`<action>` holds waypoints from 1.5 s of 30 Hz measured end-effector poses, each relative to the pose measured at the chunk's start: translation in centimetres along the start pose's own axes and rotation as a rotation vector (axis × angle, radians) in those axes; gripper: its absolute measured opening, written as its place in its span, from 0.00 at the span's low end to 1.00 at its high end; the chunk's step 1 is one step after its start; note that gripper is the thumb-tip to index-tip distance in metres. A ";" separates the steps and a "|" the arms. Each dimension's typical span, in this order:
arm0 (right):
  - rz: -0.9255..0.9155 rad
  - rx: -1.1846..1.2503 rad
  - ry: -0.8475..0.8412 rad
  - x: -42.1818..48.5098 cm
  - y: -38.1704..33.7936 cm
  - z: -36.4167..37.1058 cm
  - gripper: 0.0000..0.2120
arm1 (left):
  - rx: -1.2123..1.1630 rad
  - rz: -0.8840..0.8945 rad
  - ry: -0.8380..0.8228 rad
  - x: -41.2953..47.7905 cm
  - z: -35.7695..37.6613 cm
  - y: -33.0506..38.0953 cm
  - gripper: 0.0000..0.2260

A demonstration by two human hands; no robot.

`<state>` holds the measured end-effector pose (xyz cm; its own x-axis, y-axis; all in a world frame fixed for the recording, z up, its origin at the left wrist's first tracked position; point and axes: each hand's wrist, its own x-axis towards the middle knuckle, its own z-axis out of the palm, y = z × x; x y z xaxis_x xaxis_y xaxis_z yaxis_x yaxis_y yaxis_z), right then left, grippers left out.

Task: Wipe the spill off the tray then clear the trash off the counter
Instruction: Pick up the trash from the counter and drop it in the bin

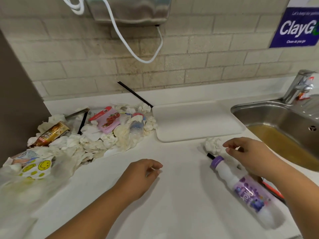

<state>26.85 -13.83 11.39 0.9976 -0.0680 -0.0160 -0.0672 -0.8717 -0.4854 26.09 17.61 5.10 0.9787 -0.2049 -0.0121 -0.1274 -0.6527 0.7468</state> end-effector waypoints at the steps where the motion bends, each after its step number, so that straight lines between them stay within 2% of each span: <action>1: 0.004 -0.012 0.014 -0.6 0.1 0.4 0.08 | 0.002 0.011 -0.020 -0.3 -0.1 -0.2 0.06; 13: 0.097 -0.435 0.095 -6.0 0.3 2.0 0.21 | -0.039 0.049 -0.144 -3.2 0.6 1.9 0.07; 17: 0.031 -0.479 0.056 -7.0 0.4 3.1 0.28 | -0.093 0.009 -0.147 -3.9 1.6 3.3 0.07; 21: -0.109 -0.489 0.088 -7.8 0.4 4.1 0.28 | -0.121 -0.052 -0.185 -4.3 3.7 4.6 0.08; 24: -0.177 -0.370 0.081 -8.0 0.0 4.5 0.27 | -0.201 -0.131 -0.170 -4.7 5.7 5.9 0.12; 28: -0.210 -0.045 0.059 -8.3 -1.1 5.1 0.28 | -0.599 -0.377 -0.211 -5.2 7.5 8.7 0.17; 30: -0.239 0.110 0.056 -8.7 -1.6 5.1 0.27 | -0.805 -0.437 -0.237 -5.1 8.2 9.7 0.16; 33: -0.292 0.201 -0.027 -9.3 -1.8 4.5 0.26 | -1.009 -0.438 -0.142 -5.0 9.0 10.5 0.15; 36: -0.319 0.190 -0.048 -9.3 -0.5 2.8 0.22 | -0.981 -0.363 -0.047 -5.0 9.0 10.6 0.18; 39: -0.261 0.211 0.118 -8.1 2.3 0.7 0.13 | -0.830 -0.307 0.081 -5.2 8.3 10.3 0.20; 42: -0.107 0.127 0.335 -6.2 7.0 -1.6 0.10 | -0.756 -0.265 0.180 -5.5 7.1 9.7 0.21; 45: 0.132 -0.059 0.348 -4.5 12.7 -3.0 0.12 | -0.700 -0.244 0.210 -5.9 6.2 9.0 0.23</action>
<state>21.46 -26.01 7.91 0.9147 -0.3339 0.2278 -0.2060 -0.8699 -0.4481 18.14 8.37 7.77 0.9849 0.0736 -0.1565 0.1592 -0.0332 0.9867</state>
